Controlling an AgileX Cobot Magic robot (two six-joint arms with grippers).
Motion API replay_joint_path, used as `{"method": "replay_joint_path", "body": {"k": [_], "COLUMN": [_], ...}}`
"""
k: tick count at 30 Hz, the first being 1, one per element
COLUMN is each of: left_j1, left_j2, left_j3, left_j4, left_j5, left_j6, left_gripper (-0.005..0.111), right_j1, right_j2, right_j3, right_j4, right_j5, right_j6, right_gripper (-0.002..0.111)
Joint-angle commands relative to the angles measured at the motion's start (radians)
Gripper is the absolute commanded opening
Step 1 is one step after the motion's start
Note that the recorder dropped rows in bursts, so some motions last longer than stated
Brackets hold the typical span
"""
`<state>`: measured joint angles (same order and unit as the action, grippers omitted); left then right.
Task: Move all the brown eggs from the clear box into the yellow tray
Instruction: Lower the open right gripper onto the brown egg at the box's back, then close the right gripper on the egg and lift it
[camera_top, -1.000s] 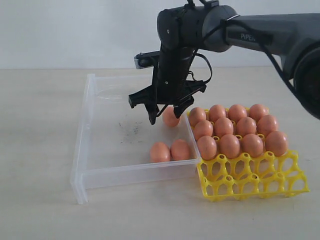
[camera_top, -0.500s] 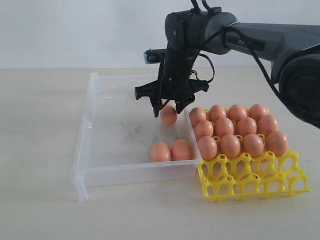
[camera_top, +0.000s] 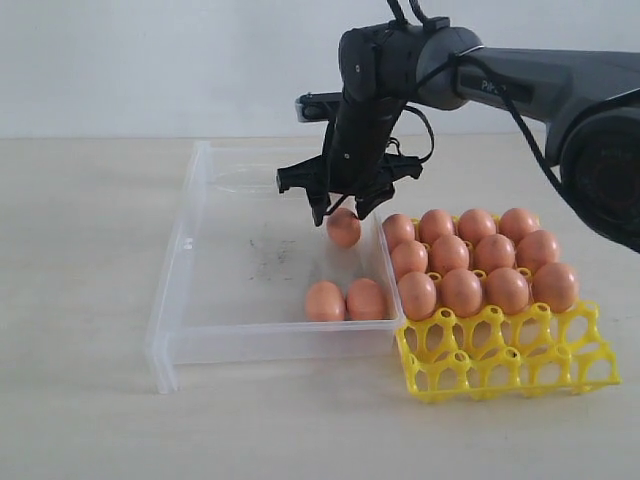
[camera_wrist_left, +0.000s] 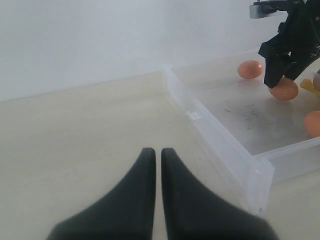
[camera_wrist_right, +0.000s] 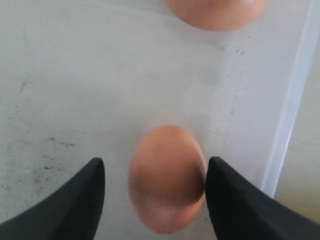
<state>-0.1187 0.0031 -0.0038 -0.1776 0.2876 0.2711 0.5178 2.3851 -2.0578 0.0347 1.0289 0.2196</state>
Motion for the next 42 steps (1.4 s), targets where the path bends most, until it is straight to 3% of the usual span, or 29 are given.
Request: {"method": "replay_joint_path", "body": {"k": [1,20,35,42], "left_j1": [-0.006,-0.006,-0.006,-0.006], "left_j2": [-0.003,-0.003,-0.003,-0.003], "left_j3": [0.004,0.004,0.004,0.004], "left_j4": [0.002,0.002,0.002,0.002], "left_j5": [-0.002,-0.002,-0.002,-0.002], "left_j6": [0.0,0.0,0.0,0.0], "left_gripper": [0.004,0.004,0.004,0.004], "right_j1": [-0.025,-0.032,-0.032,-0.032], "right_j2": [0.0,0.032,0.048,0.048], "right_j3": [-0.001,-0.001,-0.001,-0.001], "right_j4": [-0.015,0.071,0.087,0.089], "right_j5": [0.035,0.067,-0.086,-0.076], "right_j6": [-0.01,-0.049,-0.007,-0.009], "right_gripper": [0.054,0.054,0.054,0.054]}}
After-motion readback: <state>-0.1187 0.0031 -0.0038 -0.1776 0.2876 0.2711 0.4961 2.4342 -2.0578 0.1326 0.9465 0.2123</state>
